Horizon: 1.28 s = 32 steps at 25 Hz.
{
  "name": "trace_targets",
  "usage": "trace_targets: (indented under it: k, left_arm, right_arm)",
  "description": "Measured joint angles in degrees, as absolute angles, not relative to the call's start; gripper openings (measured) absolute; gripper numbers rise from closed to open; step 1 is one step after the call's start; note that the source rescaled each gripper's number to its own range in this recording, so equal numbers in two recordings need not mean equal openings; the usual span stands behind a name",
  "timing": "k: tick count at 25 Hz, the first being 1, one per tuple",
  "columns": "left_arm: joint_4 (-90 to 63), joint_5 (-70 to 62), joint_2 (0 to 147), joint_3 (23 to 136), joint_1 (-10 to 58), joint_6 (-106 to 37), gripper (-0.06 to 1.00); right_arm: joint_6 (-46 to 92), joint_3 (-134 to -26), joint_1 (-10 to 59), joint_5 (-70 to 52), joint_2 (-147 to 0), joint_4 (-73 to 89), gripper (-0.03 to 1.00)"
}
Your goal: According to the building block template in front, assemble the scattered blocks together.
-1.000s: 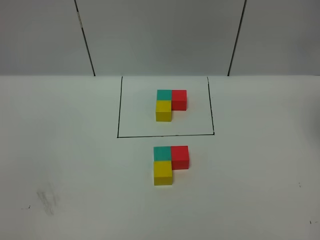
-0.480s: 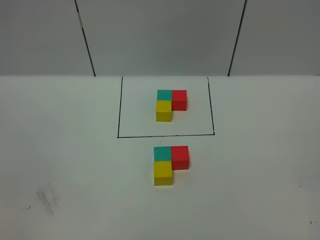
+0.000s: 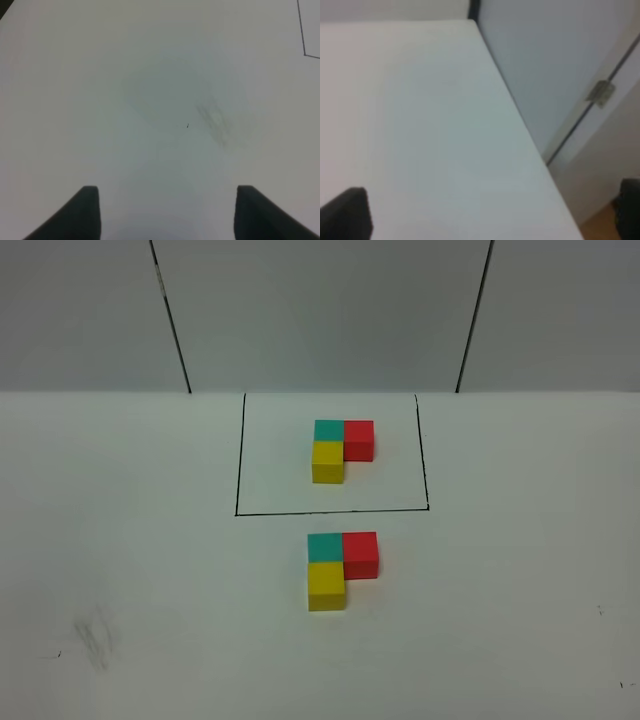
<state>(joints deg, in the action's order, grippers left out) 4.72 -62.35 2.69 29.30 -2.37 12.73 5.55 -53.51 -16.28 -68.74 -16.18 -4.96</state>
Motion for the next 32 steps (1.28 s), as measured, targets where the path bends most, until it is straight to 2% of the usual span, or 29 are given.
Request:
trace_targets:
  k: [4, 12, 20, 24, 29, 32]
  left_arm:
    - [4.72, -62.35, 2.69, 29.3, -2.37, 12.73, 0.37]
    - [4.72, -62.35, 2.69, 29.3, -2.37, 12.73, 0.37]
    - [4.72, -62.35, 2.65, 29.3, -2.37, 12.73, 0.37]
    - [4.72, -62.35, 2.65, 29.3, -2.37, 12.73, 0.37]
    - [4.72, -62.35, 2.65, 29.3, -2.37, 12.73, 0.37]
    - [4.72, -62.35, 2.65, 29.3, -2.37, 12.73, 0.37]
  right_arm:
    - [7.47, -44.89, -16.28, -64.13, -7.84, 0.0, 1.0]
    - [0.39, -30.58, -16.28, -59.28, 0.35, 1.8, 1.0]
    - [1.53, -28.05, -16.28, -60.18, 0.35, 3.51, 0.99]
    - [1.88, -28.05, -16.28, -60.18, 0.35, 3.91, 0.89]
    - [1.88, -28.05, -15.83, -60.18, 0.35, 3.97, 0.69]
    - [1.88, -28.05, -12.88, -60.18, 0.35, 4.1, 0.55]
